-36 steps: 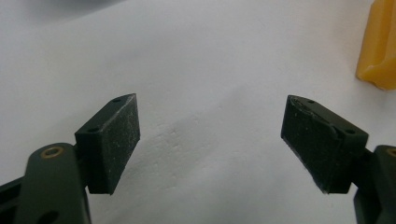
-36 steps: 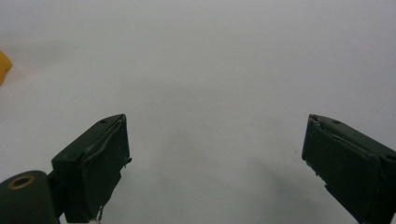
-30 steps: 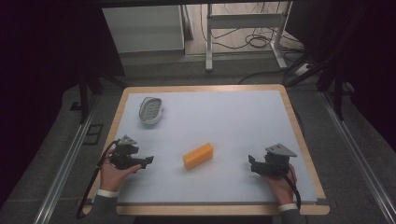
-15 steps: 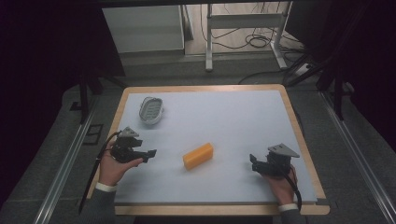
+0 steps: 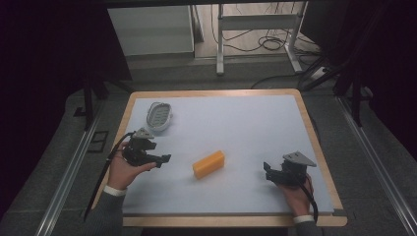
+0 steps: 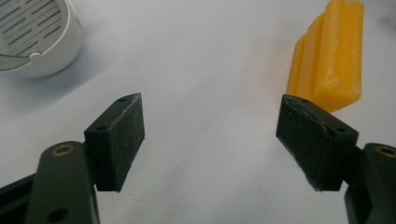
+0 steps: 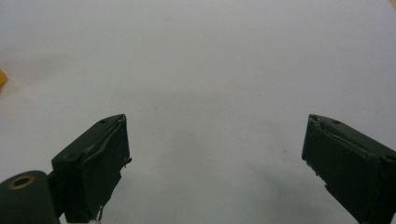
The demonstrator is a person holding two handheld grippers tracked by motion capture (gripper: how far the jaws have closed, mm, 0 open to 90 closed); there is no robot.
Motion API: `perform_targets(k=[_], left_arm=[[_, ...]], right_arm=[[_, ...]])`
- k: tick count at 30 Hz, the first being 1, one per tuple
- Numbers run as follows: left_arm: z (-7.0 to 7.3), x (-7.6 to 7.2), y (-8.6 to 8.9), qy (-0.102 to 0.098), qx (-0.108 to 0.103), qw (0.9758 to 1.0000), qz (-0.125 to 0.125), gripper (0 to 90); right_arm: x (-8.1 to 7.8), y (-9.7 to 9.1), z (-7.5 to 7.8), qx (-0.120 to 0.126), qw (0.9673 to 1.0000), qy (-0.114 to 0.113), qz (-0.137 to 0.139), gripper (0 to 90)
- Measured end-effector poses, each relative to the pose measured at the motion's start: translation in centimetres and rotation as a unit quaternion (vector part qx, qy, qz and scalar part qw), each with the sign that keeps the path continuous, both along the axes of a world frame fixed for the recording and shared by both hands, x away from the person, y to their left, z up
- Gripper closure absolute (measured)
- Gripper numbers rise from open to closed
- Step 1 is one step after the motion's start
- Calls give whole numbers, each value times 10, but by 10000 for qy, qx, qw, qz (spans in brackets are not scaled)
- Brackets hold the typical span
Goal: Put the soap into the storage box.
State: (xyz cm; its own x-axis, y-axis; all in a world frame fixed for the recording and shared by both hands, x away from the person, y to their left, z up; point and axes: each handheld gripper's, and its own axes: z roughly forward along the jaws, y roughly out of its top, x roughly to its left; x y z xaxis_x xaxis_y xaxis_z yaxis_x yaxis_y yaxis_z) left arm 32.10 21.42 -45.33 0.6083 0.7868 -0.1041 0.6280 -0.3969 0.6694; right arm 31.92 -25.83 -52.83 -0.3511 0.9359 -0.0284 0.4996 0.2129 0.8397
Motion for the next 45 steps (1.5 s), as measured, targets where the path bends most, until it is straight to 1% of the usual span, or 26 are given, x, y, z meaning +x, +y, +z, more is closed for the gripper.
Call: perform_targets(k=[6,18,19,21,27,32,33,39,45], left_arm=[[2,2,-4,-1,11,10000,-62,242],[6,8,-15,6,115,9998,-184,235],[6,8,-16,15,96,9998,-196,235],[6,9,-17,13,151,9997,-210,233],[7,11,-23,8,213,9994,-266,228],[9,12,-28,-3,241,9992,-315,226],[9,13,-30,8,213,9992,-327,228],[11,17,-42,17,421,9983,-415,218],[11,19,-53,7,469,9975,-538,220]], right_arm=[[0,0,0,8,10000,-1,-3,77],[0,0,0,-3,10000,-5,5,77],[0,0,0,-5,10000,-6,6,77],[0,0,0,-6,10000,-7,7,77],[0,0,0,-16,10000,-14,2,77],[0,1,0,-27,10000,-9,-5,77],[0,1,0,-29,10000,-7,-6,77],[0,1,0,-30,10000,3,-14,77],[0,1,0,-35,10000,2,-12,77]])
